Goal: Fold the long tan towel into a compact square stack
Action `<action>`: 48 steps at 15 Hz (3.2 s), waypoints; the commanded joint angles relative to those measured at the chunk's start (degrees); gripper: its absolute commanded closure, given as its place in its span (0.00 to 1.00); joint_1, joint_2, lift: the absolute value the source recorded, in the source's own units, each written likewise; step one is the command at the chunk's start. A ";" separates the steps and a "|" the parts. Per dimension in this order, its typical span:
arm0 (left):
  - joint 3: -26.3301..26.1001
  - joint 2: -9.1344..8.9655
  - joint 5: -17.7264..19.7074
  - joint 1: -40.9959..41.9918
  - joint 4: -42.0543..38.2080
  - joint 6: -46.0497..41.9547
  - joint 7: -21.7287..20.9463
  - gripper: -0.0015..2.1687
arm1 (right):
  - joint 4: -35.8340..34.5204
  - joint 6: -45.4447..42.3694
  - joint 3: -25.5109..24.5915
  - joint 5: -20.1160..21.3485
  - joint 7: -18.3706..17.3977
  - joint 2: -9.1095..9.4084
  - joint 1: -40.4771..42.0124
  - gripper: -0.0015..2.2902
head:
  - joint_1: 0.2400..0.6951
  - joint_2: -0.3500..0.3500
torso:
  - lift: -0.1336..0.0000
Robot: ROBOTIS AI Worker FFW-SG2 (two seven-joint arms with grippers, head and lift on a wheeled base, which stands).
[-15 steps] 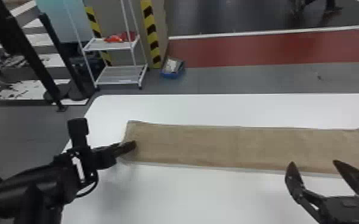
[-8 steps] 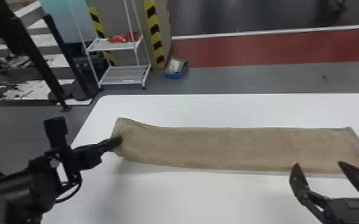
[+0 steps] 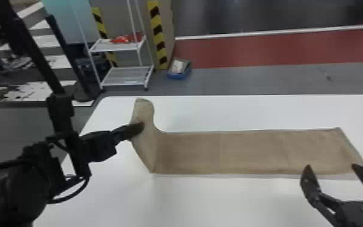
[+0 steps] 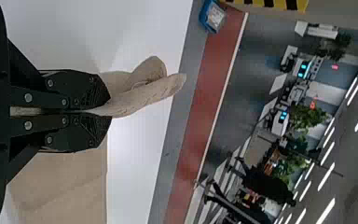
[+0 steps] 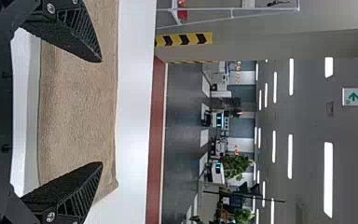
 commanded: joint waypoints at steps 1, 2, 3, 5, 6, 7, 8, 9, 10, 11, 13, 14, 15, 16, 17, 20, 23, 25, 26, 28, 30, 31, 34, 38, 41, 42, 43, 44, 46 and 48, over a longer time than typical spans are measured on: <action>-12.64 -3.11 -3.21 0.16 -7.11 3.25 1.65 0.95 | -0.48 0.00 -1.64 -0.99 0.00 0.14 0.44 0.04 | 1.00 0.66 | 0.08; -17.92 -3.61 -6.81 -0.11 -7.99 3.25 2.52 0.95 | -0.48 0.00 -1.81 -1.17 0.00 0.14 0.44 0.04 | 1.00 0.52 | 0.08; -24.51 -3.61 -12.70 -0.63 -7.90 3.25 4.02 0.95 | -0.48 0.00 -1.81 -1.43 0.00 0.14 0.27 0.04 | 1.00 0.44 | 0.08; -34.09 -3.61 -20.70 -1.16 -6.06 2.72 6.83 0.95 | 0.05 0.18 -1.72 -2.40 0.00 0.14 -0.26 0.04 | 1.00 0.34 | 0.08; -36.99 -3.61 -20.70 -2.39 -2.80 1.14 9.56 0.95 | 0.13 0.18 -1.72 -2.75 0.00 0.14 -0.35 0.04 | 1.00 0.27 | 0.08; -39.45 -3.61 -20.87 -4.24 0.62 -0.27 12.98 0.95 | 0.22 0.18 -1.72 -3.54 0.00 0.14 -0.44 0.04 | 1.00 0.24 | 0.08; -41.21 -3.61 -21.23 -5.82 3.09 -2.38 15.18 0.95 | 0.22 0.35 -1.55 -3.81 0.00 0.14 -0.44 0.04 | 1.00 0.22 | 0.08; -42.35 -3.61 -21.40 -7.75 5.46 -3.96 17.47 0.95 | 0.22 0.53 -1.55 -3.81 0.00 0.14 -0.44 0.04 | 1.00 0.21 | 0.08; -42.70 -3.61 -21.40 -9.86 6.34 -4.13 19.31 0.95 | 0.13 0.53 -1.46 -3.81 0.00 0.14 -0.26 0.04 | 1.00 0.20 | 0.08; -42.62 -3.61 -21.31 -10.92 6.07 -3.96 19.75 0.95 | 0.05 0.53 -1.46 -4.07 0.00 0.14 0.09 0.04 | 1.00 0.19 | 0.08; -43.14 -3.61 -22.02 -11.36 4.58 -2.90 20.89 0.95 | -0.04 0.53 -1.72 -4.16 -0.44 0.14 0.27 0.04 | 1.00 0.19 | 0.08; -44.20 -3.61 -22.28 -10.48 4.40 -2.73 20.98 0.95 | -0.04 0.71 -1.81 -4.25 -0.53 0.14 -0.09 0.04 | 1.00 0.19 | 0.08; -46.04 -3.61 -22.37 -9.07 5.02 -3.43 21.33 0.88 | 0.05 0.88 -1.72 -4.25 -0.53 0.14 -0.52 0.04 | 1.00 0.19 | 0.08; -47.89 -3.61 -21.49 -7.93 5.72 -5.54 23.27 0.59 | 0.22 1.41 -1.55 -4.25 -0.53 0.14 -1.05 0.04 | 1.00 0.18 | 0.08; -49.73 -3.61 -21.40 -7.31 7.04 -8.70 23.79 0.32 | 0.48 2.11 -1.55 -4.25 -0.53 0.14 -1.58 0.04 | 1.00 0.16 | 0.08; -55.18 -3.61 -21.23 -7.31 11.61 -15.56 28.28 0.00 | 0.66 3.17 -1.20 -4.16 -0.53 0.14 -2.90 0.04 | 1.00 0.11 | 0.08; -55.54 -3.61 -20.79 -7.31 11.96 -16.44 28.89 0.01 | 1.01 4.05 0.03 -3.89 -0.44 0.14 -4.22 0.04 | 1.00 0.04 | 0.08; -51.84 -3.61 -20.70 -4.94 10.56 -17.84 28.63 0.01 | 2.42 5.63 1.09 -3.10 -0.53 0.14 -5.97 0.04 | 1.00 0.04 | 0.08; -48.94 -3.61 -20.70 -3.09 9.76 -20.66 28.19 0.01 | 3.47 6.33 1.70 -2.84 -0.53 0.14 -7.12 0.04 | 1.00 0.07 | 0.08; -41.91 -3.61 -17.89 0.42 8.01 -22.59 28.10 0.01 | 6.02 7.39 3.46 -2.66 -0.53 0.14 -10.10 0.04 | 1.00 0.12 | 0.08; -34.97 -3.61 -14.20 4.46 5.81 -25.05 27.84 0.01 | 9.01 9.67 5.66 -2.40 -0.44 0.14 -13.97 0.04 | 1.00 0.21 | 0.08; -31.28 -3.20 -12.53 6.13 5.02 -26.46 27.66 0.01 | 10.33 11.25 6.98 -2.31 -0.44 0.14 -15.91 0.04 | 1.00 0.30 | 0.08; -24.69 -1.53 -8.75 8.51 4.84 -27.69 25.82 0.01 | 12.79 14.07 10.32 -1.17 -0.53 0.14 -20.04 0.04 | 1.00 0.46 | 0.08; -22.49 -1.61 -8.31 11.23 5.11 -30.68 24.32 0.01 | 14.02 19.34 15.15 -0.03 -0.53 0.14 -23.82 0.04 | 1.00 0.62 | 0.08; -22.49 -1.61 -8.13 11.58 5.11 -31.03 24.23 0.01 | 13.93 21.80 18.23 1.56 -0.53 0.14 -23.73 0.04 | 1.00 0.69 | 0.08; -22.66 -1.70 -8.13 11.58 5.19 -31.20 23.79 0.01 | 13.84 23.56 19.11 2.52 -0.44 0.14 -23.73 0.04 | 1.00 0.70 | 0.08; -22.93 -1.70 -8.13 11.58 5.19 -31.55 23.79 0.01 | 13.76 24.44 19.72 3.31 -0.53 0.14 -23.55 0.04 | 1.00 0.71 | 0.08; -23.10 -1.70 -8.13 11.58 5.11 -31.55 23.79 0.01 | 13.76 25.14 20.07 3.93 -0.53 0.14 -23.46 0.04 | 1.00 0.72 | 0.08; -23.10 -1.61 -8.13 11.67 5.28 -31.55 23.79 0.01 | 13.84 27.60 20.16 4.90 -0.61 0.14 -24.34 0.04 | 1.00 0.73 | 0.08; -23.02 -1.70 -8.13 11.85 5.63 -31.73 23.53 0.01 | 13.84 29.89 20.16 5.95 -1.58 0.14 -24.52 0.04 | 1.00 0.73 | 0.08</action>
